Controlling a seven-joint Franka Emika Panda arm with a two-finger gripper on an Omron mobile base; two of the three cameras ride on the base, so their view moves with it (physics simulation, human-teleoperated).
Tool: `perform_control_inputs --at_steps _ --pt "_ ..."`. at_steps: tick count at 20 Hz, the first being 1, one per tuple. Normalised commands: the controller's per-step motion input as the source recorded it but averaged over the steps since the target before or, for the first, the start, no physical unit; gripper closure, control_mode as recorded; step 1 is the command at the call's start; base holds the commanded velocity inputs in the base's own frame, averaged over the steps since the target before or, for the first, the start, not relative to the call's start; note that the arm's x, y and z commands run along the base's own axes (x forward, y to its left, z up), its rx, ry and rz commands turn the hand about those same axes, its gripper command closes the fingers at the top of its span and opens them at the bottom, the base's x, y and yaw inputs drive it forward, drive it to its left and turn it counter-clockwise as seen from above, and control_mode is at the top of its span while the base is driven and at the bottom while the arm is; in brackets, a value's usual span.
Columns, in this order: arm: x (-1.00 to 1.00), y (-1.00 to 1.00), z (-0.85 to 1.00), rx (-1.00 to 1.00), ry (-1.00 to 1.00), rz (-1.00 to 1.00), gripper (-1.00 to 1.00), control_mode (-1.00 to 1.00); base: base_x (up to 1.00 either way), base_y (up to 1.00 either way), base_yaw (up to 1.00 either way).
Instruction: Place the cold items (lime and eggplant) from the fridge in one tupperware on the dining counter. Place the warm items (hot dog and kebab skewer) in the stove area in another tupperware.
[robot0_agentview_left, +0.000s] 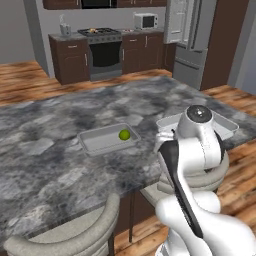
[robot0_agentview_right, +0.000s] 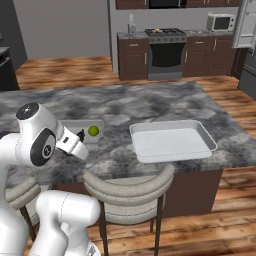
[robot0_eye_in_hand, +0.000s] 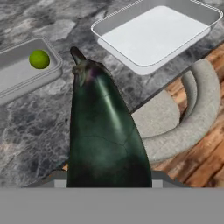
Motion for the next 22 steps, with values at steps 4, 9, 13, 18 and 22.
perform_control_inputs --at_steps 4,9,13,18,22 --pt "0.46 0.27 0.33 0.09 0.04 0.03 1.0 -1.0 0.0 0.0 0.0" --pt "0.54 0.81 0.09 0.0 0.04 0.02 1.0 -1.0 0.0 0.0 0.0" --pt "0.91 0.86 -0.08 0.0 0.05 0.06 1.0 -1.0 0.0 0.0 0.0" --pt "1.0 0.45 -0.31 -0.01 0.16 0.04 1.0 -1.0 0.0 0.0 0.0" --pt "0.97 0.27 -0.41 -0.01 0.11 0.0 1.0 -1.0 0.0 0.0 0.0"
